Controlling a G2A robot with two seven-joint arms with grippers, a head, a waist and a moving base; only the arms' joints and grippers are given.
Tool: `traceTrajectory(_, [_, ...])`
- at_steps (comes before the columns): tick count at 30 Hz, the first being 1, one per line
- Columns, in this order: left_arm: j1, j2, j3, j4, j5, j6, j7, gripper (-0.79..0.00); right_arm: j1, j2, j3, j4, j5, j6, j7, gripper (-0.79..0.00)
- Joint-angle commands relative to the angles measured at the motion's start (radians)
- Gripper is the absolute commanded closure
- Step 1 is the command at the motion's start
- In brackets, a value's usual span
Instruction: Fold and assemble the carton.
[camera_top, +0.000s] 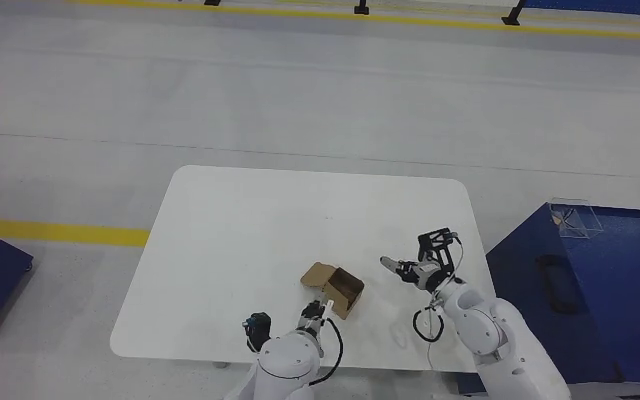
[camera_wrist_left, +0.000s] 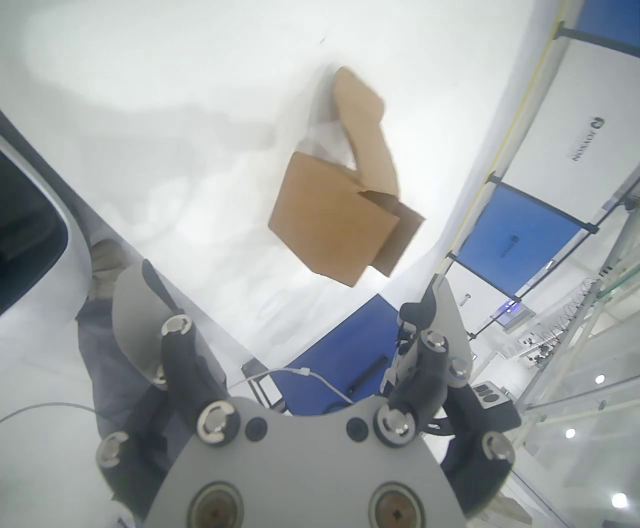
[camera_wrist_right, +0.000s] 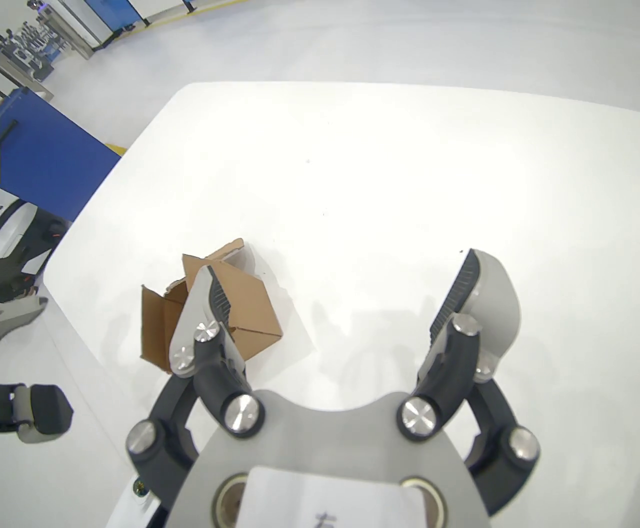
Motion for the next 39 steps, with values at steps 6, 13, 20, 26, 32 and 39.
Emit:
traceTrajectory(6, [-0.105,-0.055,0.073,0.184,0.043,-0.001,0.004,-0.785,0.071,-0.018,-0.102,0.082,-0.046,0.016,-0.015,-0.785])
traceTrajectory(13, [-0.144,-0.111,0.070,0.295,0.055,-0.001,0.004,-0.785,0.099,-0.032,-0.173,0.110,-0.103,0.021,-0.021,-0.785])
traceTrajectory(20, [-0.133,-0.152,0.056,0.322,0.086,-0.001,0.004,-0.785,0.123,-0.044,-0.229,0.138,-0.145,0.024,-0.015,-0.785])
traceTrajectory(26, [-0.128,-0.179,0.034,0.363,0.119,-0.001,0.004,-0.785,0.146,-0.054,-0.269,0.171,-0.179,0.030,-0.003,-0.785])
traceTrajectory(32, [-0.139,-0.209,0.028,0.407,0.134,-0.001,0.004,-0.785,0.162,-0.062,-0.280,0.187,-0.186,0.033,-0.012,-0.785])
traceTrajectory(39, [-0.171,-0.230,0.016,0.455,0.127,-0.001,0.004,-0.785,0.155,-0.061,-0.258,0.177,-0.181,0.029,-0.018,-0.785])
